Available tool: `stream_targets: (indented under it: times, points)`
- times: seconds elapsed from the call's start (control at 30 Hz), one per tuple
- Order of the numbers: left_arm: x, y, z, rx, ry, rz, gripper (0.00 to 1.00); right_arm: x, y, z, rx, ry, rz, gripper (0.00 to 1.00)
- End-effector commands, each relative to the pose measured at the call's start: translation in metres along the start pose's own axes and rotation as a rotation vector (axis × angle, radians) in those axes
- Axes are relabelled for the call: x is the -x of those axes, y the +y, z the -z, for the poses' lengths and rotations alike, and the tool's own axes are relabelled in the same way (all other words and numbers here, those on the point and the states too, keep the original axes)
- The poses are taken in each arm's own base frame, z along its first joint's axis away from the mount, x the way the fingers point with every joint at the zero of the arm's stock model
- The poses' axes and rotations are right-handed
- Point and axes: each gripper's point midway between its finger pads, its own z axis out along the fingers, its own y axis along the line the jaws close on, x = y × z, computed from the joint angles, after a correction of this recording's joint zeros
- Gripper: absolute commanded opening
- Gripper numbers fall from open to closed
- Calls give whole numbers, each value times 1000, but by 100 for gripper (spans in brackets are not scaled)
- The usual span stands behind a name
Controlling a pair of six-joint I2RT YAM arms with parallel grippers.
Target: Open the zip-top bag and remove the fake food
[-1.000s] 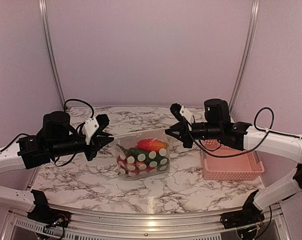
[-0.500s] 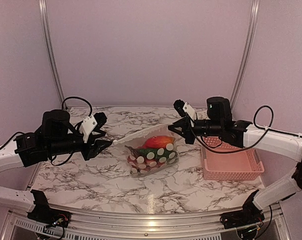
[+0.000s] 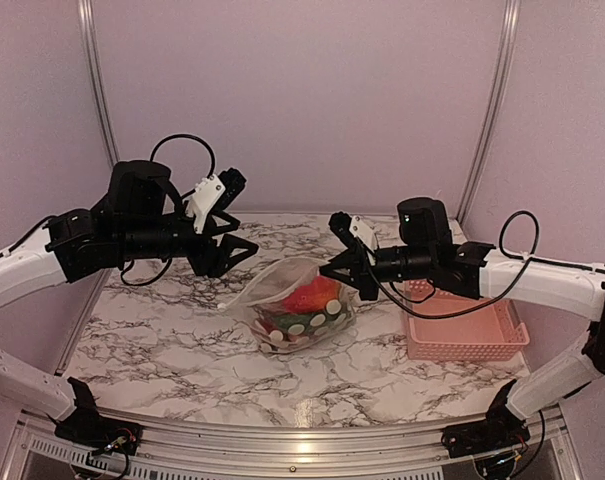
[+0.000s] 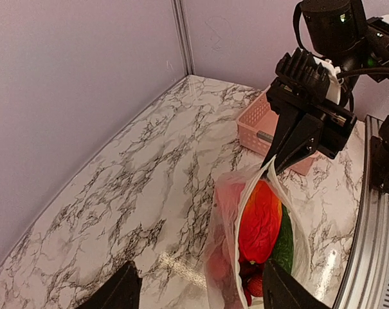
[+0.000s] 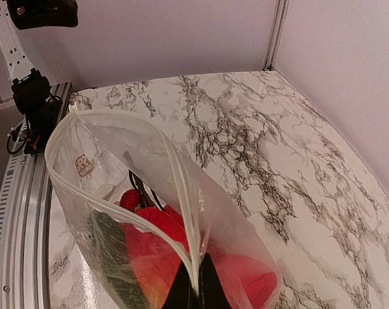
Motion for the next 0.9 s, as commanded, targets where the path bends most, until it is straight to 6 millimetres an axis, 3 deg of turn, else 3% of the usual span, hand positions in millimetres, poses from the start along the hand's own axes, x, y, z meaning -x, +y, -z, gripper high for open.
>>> stream_targets:
  times: [0.0,0.17,0.37,0.5,0.67,0.87]
  points:
    - [-27,-12,-28,-76,175,47,64,13,5,-1,17,-20,23,0]
    - [-32,-24,-44,-149,204,74,59,13,6,0,16,-18,23,0]
    - [-40,-28,-59,-172,247,88,46,12,5,2,1,-15,22,0]
    - [-46,-33,-68,-200,281,97,31,12,3,2,-8,-15,21,0]
    - [-38,-28,-68,-185,262,122,0,14,-2,1,-37,-20,20,0]
    - [-18,-16,-50,-144,138,222,0,30,-18,-10,-74,-69,19,0]
